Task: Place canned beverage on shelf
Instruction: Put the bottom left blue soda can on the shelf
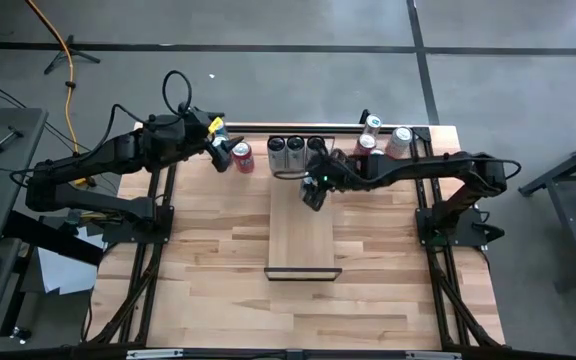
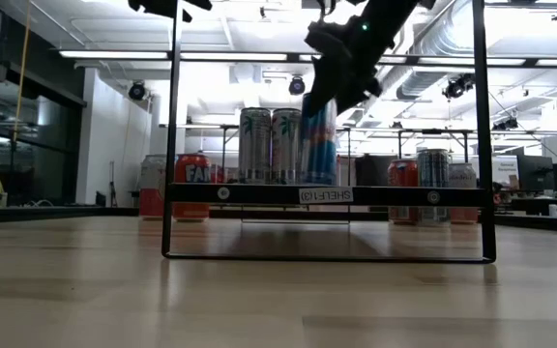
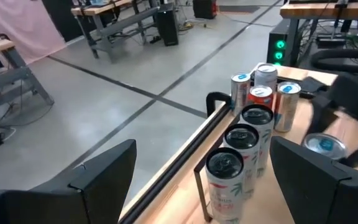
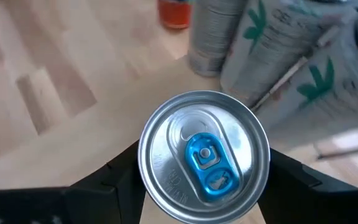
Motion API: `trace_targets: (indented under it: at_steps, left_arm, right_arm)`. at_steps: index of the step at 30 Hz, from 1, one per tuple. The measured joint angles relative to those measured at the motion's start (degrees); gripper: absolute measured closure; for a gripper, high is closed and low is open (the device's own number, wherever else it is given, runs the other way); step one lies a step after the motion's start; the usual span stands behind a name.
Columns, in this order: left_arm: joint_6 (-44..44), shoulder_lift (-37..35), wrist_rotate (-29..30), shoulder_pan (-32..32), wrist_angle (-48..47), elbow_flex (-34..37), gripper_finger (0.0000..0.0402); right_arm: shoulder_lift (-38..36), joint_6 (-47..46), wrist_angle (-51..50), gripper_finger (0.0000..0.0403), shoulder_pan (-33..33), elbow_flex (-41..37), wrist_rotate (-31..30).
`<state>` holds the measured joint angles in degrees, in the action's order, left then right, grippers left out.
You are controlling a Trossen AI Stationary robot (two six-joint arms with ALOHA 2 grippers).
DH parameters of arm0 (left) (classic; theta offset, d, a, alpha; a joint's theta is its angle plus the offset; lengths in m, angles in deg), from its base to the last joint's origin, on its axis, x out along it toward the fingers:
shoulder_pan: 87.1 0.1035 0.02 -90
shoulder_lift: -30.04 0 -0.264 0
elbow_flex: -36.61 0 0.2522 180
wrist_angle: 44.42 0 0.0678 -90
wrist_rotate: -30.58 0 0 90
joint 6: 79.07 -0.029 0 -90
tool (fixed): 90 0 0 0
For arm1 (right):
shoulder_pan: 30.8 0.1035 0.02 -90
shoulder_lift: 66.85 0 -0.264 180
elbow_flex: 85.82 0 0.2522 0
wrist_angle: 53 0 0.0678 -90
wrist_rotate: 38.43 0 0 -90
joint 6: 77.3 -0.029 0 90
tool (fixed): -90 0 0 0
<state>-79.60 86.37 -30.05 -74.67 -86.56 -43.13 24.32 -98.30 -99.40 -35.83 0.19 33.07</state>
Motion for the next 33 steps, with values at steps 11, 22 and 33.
trace_targets:
  at_steps: [11, 22, 33]
  left_arm:
    - [0.41, 0.0, 0.17, 0.0, 0.0, 0.0, 0.0076]
    - [0.89, 0.0, 0.19, 0.0, 0.0, 0.0, 0.0076]
    - [0.92, 0.0, 0.19, -0.02, 0.0, -0.01, 0.0076]
  right_arm:
    - [0.01, -12.02, -5.4, 0.0173, 0.2, 0.04, -6.66]
    - [0.03, -10.96, -5.95, 0.0169, -1.11, 0.07, -2.45]
    - [0.03, -6.57, -5.73, 0.0167, -1.11, 0.07, -0.45]
